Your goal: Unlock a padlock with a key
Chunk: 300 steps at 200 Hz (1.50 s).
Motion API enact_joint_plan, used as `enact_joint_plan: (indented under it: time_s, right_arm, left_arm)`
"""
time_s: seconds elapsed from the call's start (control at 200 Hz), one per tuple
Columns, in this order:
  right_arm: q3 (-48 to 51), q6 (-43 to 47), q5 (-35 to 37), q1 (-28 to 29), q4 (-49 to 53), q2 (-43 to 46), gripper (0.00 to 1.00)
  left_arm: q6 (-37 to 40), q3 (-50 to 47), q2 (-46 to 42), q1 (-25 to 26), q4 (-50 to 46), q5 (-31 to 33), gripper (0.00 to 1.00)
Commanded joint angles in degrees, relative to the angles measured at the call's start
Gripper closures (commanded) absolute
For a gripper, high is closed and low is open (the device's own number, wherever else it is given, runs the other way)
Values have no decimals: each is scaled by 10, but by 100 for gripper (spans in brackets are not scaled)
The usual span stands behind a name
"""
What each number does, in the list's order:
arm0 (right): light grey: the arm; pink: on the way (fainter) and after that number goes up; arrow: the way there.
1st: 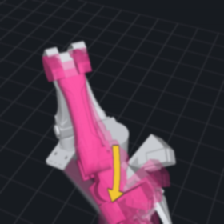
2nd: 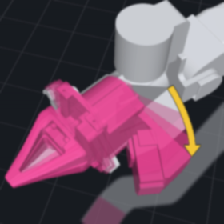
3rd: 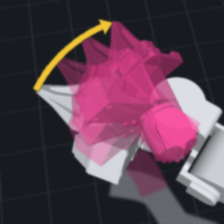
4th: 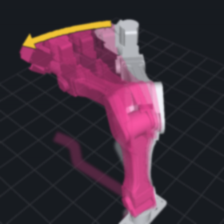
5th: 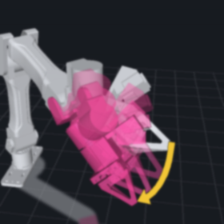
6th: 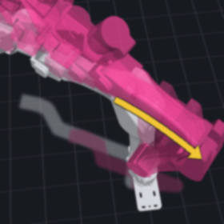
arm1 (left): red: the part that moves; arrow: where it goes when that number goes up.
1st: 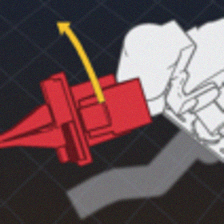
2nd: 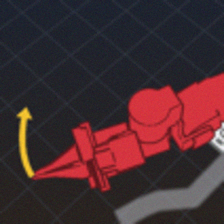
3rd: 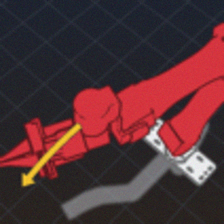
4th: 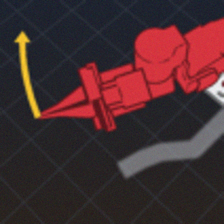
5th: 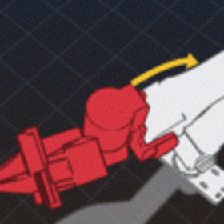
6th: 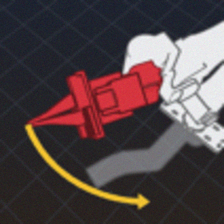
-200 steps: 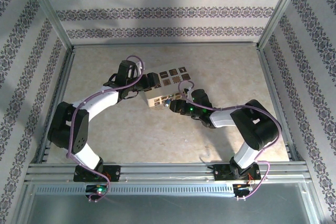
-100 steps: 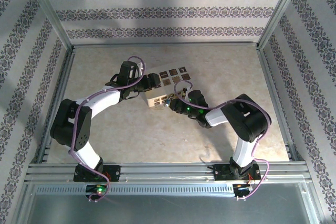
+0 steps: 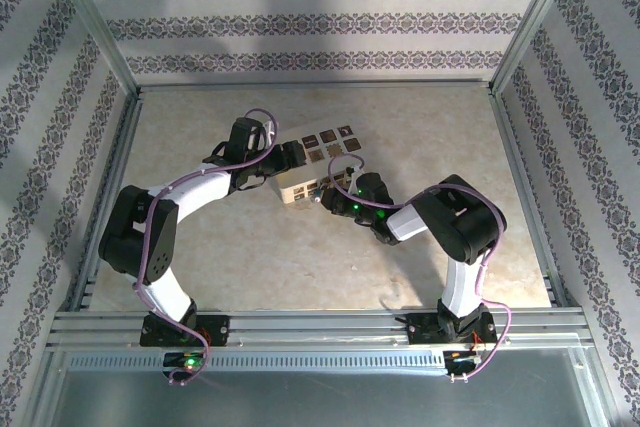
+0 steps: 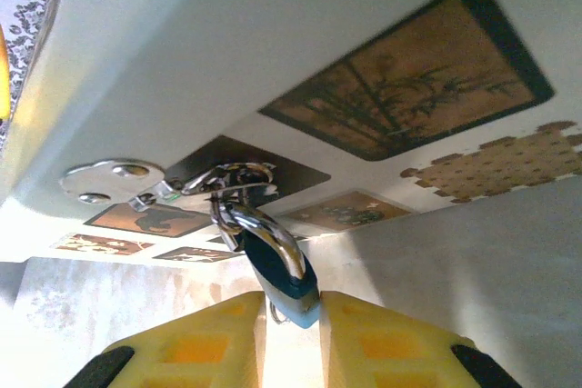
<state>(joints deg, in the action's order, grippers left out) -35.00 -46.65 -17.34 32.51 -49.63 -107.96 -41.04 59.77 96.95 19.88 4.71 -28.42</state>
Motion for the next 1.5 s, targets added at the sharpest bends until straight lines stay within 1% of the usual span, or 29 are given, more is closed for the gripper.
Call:
enact_joint_plan:
  time_s: [0.0,0.245,0.35,0.465,0.645,0.685,0.725,0.745,0.835,0.89,0.939,1.004,1.084,1.189,1.259,1.429,1.494]
  right_arm:
    - [-9,-9,4,6,-37,-9,80]
    - [3,-18,34,11,-38,5,89]
    - [6,-23,43,12,-33,16,92]
    - [8,-26,60,17,-12,33,93]
    - [3,-26,93,24,61,72,92]
    - [3,-21,94,24,67,78,89]
    - [7,-17,98,23,67,82,77]
    - [11,-15,101,22,67,84,72]
    - [25,26,94,16,61,94,60]
    - [29,52,75,9,51,96,54]
    - [36,66,54,4,24,93,47]
    - [40,76,23,-5,-15,81,39]
    - [35,76,-15,-17,-50,57,31]
    - [23,69,-54,-28,-96,25,25]
    - [9,70,-67,-30,-102,13,22]
    - [-18,67,-77,-35,-100,-13,22]
    - [-28,66,-90,-35,-102,-20,23]
  left_arm:
    - [3,11,10,7,6,4,35]
    - [7,7,10,6,-1,11,35]
    - [8,4,8,7,-1,14,35]
    - [9,3,8,6,-5,17,35]
    - [16,1,7,7,-13,24,35]
    - [16,1,7,7,-13,24,35]
    - [17,2,7,6,-13,24,35]
    - [17,2,6,7,-14,24,35]
    - [16,0,7,7,-11,24,35]
    - [16,1,8,6,-11,23,35]
    - [16,1,10,7,-11,23,35]
    - [15,1,12,7,-9,22,35]
    - [15,2,15,7,-8,21,35]
    - [16,4,16,6,-11,21,35]
    - [17,5,17,6,-11,21,35]
    - [18,7,17,7,-13,20,35]
    - [19,7,17,7,-14,20,35]
